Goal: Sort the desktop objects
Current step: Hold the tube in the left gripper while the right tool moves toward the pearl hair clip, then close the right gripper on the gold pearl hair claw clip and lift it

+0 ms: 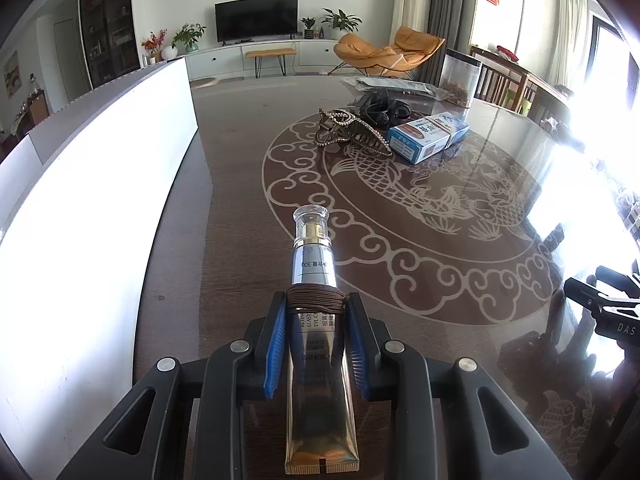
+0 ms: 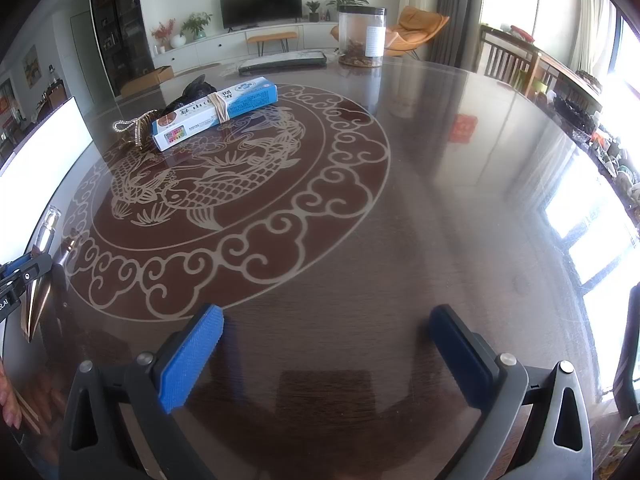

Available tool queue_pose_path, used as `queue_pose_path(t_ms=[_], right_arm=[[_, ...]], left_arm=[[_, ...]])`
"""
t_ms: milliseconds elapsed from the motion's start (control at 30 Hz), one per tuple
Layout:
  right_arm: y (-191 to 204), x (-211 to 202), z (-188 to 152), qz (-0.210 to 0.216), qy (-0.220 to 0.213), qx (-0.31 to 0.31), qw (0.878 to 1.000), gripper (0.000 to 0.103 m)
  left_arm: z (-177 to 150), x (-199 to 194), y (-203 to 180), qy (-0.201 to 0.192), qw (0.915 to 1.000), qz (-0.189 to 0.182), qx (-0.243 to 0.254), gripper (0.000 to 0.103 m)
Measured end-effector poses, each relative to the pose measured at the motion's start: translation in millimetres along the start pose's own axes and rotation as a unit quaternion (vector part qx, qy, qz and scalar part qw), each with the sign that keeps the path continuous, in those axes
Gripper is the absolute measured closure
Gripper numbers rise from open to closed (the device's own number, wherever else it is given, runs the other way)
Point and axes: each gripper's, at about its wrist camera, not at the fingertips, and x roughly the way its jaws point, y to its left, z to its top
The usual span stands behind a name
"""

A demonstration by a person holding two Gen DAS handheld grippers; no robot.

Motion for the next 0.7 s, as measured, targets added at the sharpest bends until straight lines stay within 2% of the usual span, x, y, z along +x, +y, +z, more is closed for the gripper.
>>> queue_pose_path(t_ms=[267,400,567,633,700], right_arm=[[3,1,3,0.006,0.003,-0.006,1.000,0.000],[25,-11,35,0.096,-0.041,-0.019,0.994,0.000],[102,-8,109,0.202,-0.066,-0.092,0.973,0.001],[135,1,132,0.228,-0.066,-0.116,0.965,0.002],[166,18,146,0.231,-0.050,-0.132,0.963,0.002]], left_arm=[[0,0,3,-0.001,1.0000,-0.007,-0.006,0.074],[0,0,3,-0.001,0.9999,-0.009,-0.007,0.074],[1,0,3,-0.001,0.9999,-0.010,-0.008,0.074],[1,0,3,-0.001,0.9999,-0.010,-0.008,0.074],[1,0,3,-0.001,0.9999,-0.009,-0.007,0.074]])
